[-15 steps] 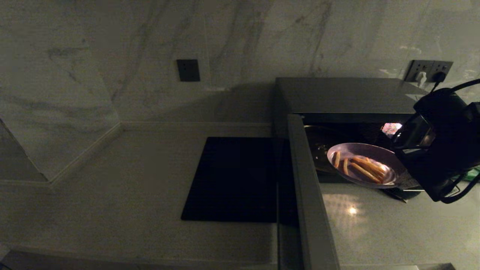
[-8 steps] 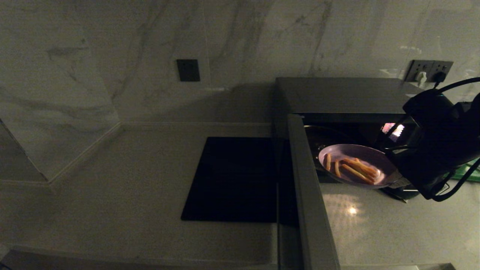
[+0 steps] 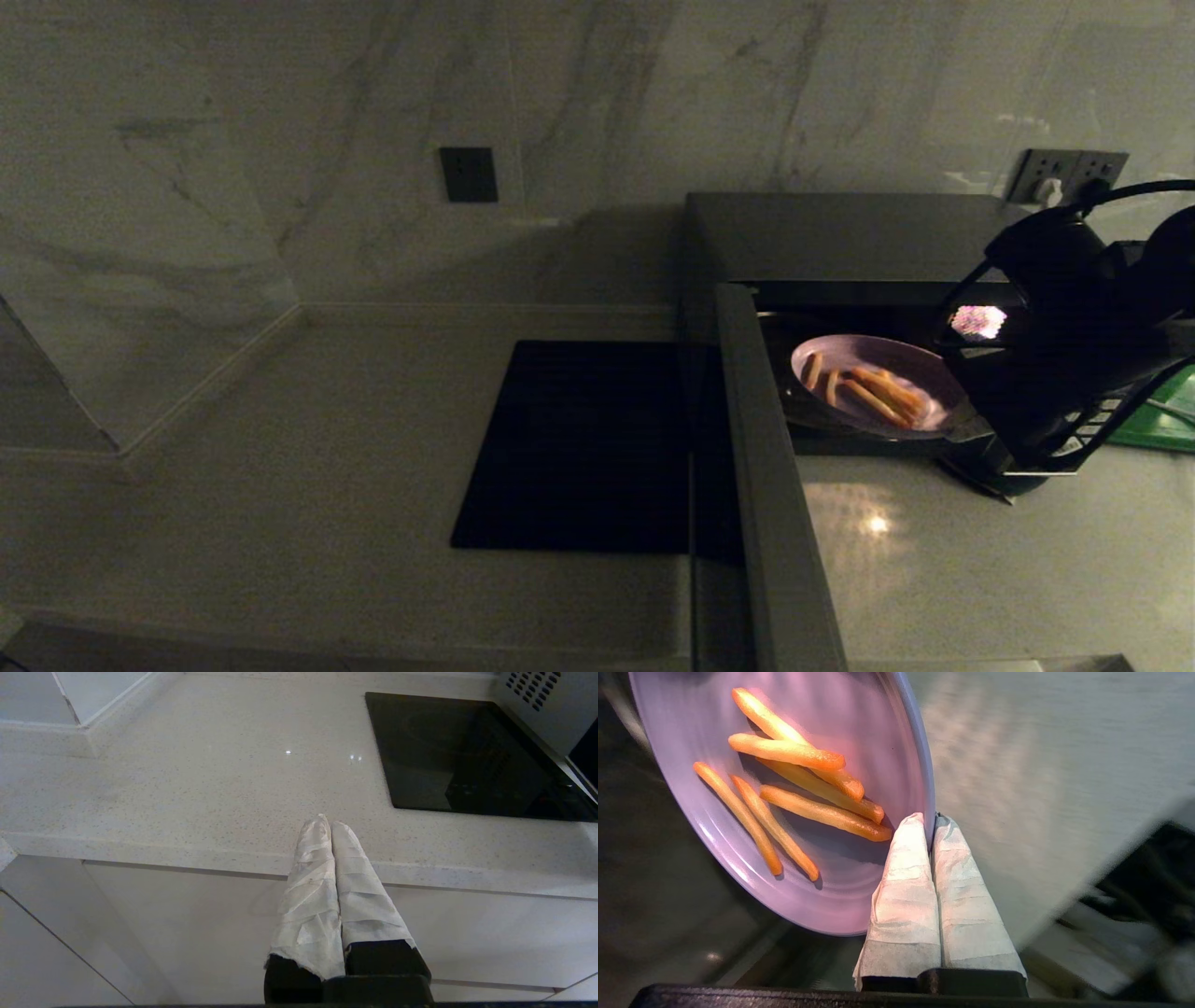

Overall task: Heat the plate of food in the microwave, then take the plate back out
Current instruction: Put the plate in the microwave oven

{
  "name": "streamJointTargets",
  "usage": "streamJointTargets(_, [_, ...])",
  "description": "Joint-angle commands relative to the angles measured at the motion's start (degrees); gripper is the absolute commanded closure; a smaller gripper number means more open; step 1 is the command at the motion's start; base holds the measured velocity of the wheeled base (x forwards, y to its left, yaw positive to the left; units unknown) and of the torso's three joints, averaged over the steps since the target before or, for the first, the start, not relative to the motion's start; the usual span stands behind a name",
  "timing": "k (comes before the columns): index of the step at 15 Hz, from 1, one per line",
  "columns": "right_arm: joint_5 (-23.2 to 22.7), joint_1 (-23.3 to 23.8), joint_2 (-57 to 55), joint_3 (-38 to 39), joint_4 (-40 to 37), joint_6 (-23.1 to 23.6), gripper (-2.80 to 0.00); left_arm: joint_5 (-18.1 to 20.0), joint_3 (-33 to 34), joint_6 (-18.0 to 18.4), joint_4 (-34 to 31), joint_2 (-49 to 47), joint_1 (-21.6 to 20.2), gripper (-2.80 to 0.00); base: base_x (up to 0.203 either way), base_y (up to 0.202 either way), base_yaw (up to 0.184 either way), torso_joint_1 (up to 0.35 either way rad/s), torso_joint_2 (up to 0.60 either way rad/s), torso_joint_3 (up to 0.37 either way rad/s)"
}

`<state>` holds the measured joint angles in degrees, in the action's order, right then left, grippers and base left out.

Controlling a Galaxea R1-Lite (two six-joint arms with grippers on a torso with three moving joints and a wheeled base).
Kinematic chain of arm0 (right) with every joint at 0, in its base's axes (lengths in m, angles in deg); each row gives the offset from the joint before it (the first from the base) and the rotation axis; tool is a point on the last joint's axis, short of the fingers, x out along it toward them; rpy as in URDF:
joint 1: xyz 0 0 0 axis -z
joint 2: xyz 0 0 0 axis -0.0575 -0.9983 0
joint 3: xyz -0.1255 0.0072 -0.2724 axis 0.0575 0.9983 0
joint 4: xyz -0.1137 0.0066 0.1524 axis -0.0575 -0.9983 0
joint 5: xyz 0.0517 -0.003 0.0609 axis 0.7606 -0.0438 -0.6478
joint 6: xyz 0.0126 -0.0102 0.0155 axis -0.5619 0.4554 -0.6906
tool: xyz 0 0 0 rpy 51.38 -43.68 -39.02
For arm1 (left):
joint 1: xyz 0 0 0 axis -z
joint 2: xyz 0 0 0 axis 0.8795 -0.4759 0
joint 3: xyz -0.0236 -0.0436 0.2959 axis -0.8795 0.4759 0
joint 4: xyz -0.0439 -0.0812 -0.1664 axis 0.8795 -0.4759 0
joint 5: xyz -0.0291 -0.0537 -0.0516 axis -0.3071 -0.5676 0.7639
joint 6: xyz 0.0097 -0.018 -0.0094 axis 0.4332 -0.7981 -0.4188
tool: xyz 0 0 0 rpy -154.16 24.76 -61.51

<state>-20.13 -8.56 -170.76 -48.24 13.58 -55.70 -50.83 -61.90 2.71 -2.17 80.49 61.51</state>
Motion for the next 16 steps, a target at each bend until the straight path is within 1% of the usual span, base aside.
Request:
streamJointTargets(1, [0.0,-0.1,-2.5,-0.7,0.9,-0.7,0.0,0.0,0.0,0.0,0.0,-0.1,0.0,0.0,0.0,0.0,0.0,0.0,0.0,0.0])
streamJointTargets(3, [-0.1,-0.1,-3.4,-0.7,0.9,-1.0,0.0,0.0,0.0,0.0,0.0,-0.1,0.0,0.0,0.0,0.0,0.0,0.0,0.0,0.0])
streamJointTargets(5, [-0.1,-0.1,-3.7,-0.3,0.9,-2.9,0.0,0.0,0.0,0.0,0.0,-0.1,0.0,0.0,0.0,0.0,0.0,0.0,0.0,0.0])
streamJointTargets(8, [-0.1,-0.1,-3.9,-0.2,1.2,-3.4,0.0,0.0,0.0,0.0,0.0,-0.1,0.0,0.0,0.0,0.0,0.0,0.0,0.0,0.0])
streamJointTargets(10, [0.0,-0.2,-4.5,-0.2,3.8,-3.4,0.0,0.0,0.0,0.0,0.0,0.0,0.0,0.0,0.0,0.0,0.0,0.0,0.0,0.0])
streamJointTargets(16, [0.0,-2.3,-7.7,-0.7,8.3,-6.6,0.0,0.0,0.0,0.0,0.0,0.0,0.0,0.0,0.0,0.0,0.0,0.0,0.0,0.0])
